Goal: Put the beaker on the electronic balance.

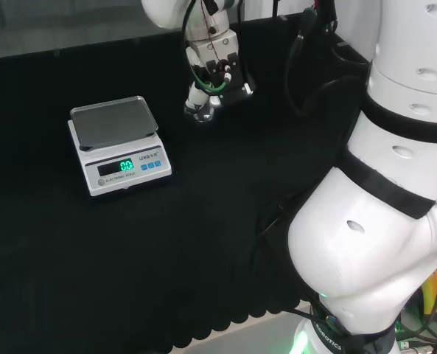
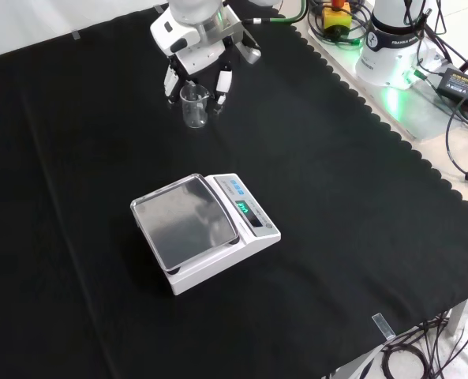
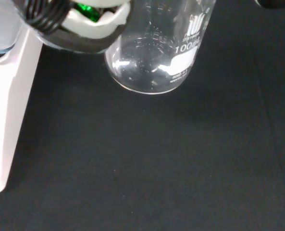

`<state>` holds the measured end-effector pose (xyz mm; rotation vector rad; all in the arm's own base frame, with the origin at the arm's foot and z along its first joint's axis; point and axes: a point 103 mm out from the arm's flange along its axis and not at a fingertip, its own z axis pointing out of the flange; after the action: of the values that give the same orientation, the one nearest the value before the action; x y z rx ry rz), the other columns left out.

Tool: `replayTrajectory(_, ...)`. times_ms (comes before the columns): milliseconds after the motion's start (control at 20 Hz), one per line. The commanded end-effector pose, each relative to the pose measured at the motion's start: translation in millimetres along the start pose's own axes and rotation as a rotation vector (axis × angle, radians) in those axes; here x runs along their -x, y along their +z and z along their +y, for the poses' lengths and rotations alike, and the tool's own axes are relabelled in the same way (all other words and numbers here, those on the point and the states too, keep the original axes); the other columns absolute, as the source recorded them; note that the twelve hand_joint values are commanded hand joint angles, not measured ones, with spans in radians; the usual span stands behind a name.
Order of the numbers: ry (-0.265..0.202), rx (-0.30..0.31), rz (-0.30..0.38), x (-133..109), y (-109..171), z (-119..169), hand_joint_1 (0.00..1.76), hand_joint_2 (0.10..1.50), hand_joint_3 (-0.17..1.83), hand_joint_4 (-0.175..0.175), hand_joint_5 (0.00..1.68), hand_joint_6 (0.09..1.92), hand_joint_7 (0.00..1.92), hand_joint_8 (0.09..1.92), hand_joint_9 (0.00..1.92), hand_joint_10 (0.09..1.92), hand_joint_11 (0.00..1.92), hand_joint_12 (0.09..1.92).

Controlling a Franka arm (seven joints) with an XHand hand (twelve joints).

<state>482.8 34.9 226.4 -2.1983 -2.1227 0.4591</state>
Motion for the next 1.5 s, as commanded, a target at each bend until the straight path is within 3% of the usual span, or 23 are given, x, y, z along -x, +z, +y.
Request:
replayTrajectory(50,-0.019,0.009,-0.017,-14.9,-9.1,0.2,1.1,0.72,0.44,-0.175,0.99,0.72,1.23,0.67,1.71,0.09,1.71,0.36)
replayTrajectory(300,-0.015,0.013,-0.012,-16.2,-9.5,0.9,1.1,0.72,0.44,-0.175,0.99,0.72,1.23,0.67,1.72,0.09,1.71,0.36)
replayTrajectory(500,-0.025,0.049,0.034,-9.4,-9.6,1.8,1.1,0.72,0.44,-0.175,0.99,0.72,1.23,0.66,1.72,0.09,1.71,0.36)
replayTrajectory(550,-0.009,0.047,0.033,-7.1,-10.1,3.9,1.1,0.72,0.44,-0.175,0.99,0.72,1.23,0.66,1.72,0.09,1.71,0.36)
replayTrajectory(700,-0.025,0.064,0.029,-6.4,-14.1,9.5,1.1,0.72,0.45,-0.175,0.99,0.72,1.23,0.66,1.72,0.09,1.71,0.36)
replayTrajectory(1100,-0.077,0.063,-0.003,-31.6,-30.2,33.5,1.09,0.71,0.45,-0.175,0.99,0.72,1.23,0.66,1.72,0.09,1.71,0.36)
replayTrajectory(1500,-0.145,0.066,0.018,-63.4,-40.3,66.6,1.09,0.71,0.45,-0.175,0.99,0.72,1.23,0.66,1.72,0.09,1.71,0.36)
